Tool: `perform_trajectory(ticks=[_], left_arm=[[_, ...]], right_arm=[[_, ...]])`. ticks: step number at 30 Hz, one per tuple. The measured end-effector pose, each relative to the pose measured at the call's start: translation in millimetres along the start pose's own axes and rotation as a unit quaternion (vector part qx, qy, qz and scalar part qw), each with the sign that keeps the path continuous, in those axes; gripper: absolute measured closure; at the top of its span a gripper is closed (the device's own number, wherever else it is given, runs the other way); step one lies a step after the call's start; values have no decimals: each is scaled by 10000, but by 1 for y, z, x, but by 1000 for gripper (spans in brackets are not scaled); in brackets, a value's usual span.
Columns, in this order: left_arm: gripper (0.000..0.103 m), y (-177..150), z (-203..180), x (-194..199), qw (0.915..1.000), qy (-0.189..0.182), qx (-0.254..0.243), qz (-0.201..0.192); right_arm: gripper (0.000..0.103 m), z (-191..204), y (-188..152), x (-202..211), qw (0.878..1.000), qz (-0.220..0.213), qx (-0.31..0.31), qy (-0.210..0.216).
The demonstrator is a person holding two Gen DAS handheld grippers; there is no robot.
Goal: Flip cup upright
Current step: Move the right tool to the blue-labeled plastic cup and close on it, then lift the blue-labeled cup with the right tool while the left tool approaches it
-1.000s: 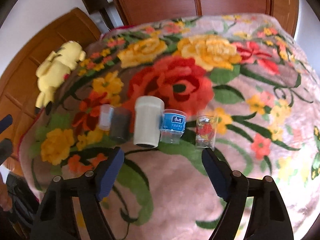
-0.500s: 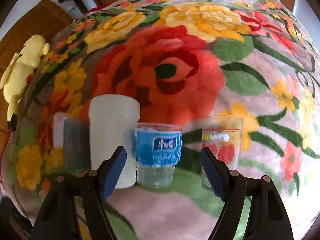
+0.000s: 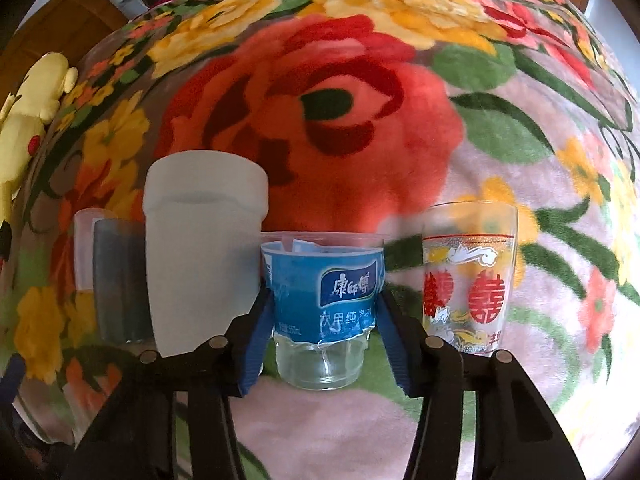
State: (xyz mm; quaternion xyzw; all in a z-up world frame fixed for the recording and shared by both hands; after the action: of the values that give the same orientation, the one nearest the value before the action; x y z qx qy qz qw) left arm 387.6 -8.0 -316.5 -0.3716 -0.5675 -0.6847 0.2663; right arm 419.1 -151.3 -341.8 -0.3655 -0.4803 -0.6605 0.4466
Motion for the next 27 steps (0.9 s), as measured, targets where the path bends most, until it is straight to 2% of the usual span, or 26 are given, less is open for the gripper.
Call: perform_trajectory(ticks=[3, 8, 12, 14, 17, 19, 22, 25, 26, 27], left_arm=[[0, -7, -1, -4, 9999, -65, 67, 54], [0, -17, -4, -6, 9999, -81, 102, 37], [0, -28, -7, -7, 9990, -297, 314, 65], [0, -36, -9, -7, 9982, -447, 394, 91], [0, -43, -5, -3, 9987, -369, 362, 41], [0, -48, -1, 1, 9991, -243, 356, -30], [0, -54, 4, 2, 9984, -299, 486, -43], [0, -58, 5, -2, 9979, -356, 530, 54], [0, -58, 4, -3, 9979, -384, 525, 73], [1, -58, 3, -3, 9978, -416, 516, 84]], right_arm=[[53, -5, -8, 13, 10000, -34, -65, 58], [53, -10, -49, 37, 9995, 107, 132, 262], [53, -8, -81, 50, 9986, 247, 329, 334], [53, -2, -89, 49, 9975, 364, 259, 539], [53, 12, -97, 45, 9958, 471, 197, 759], [53, 22, -95, 39, 9960, 427, 438, 657], [50, 21, -91, 30, 9963, 420, 525, 536], [39, 16, -87, 33, 9962, 226, 779, 310], [28, 17, -88, 34, 9960, 177, 832, 281], [21, 13, -86, 40, 9957, 75, 888, 253]])
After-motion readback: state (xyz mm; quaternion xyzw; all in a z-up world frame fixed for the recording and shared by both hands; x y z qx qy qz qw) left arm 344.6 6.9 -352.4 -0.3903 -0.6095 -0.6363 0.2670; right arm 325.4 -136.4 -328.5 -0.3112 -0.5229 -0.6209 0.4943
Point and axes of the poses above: each gripper's, at about its wrist camera, not at the fingertips, and x roughly against the way its jaws point, z to its left, y to its top, the point moved 8 cm from there along -x, roughly the way its jaws point, and after that the axes turned 9 degrees about -x, right-handed, at the moved point
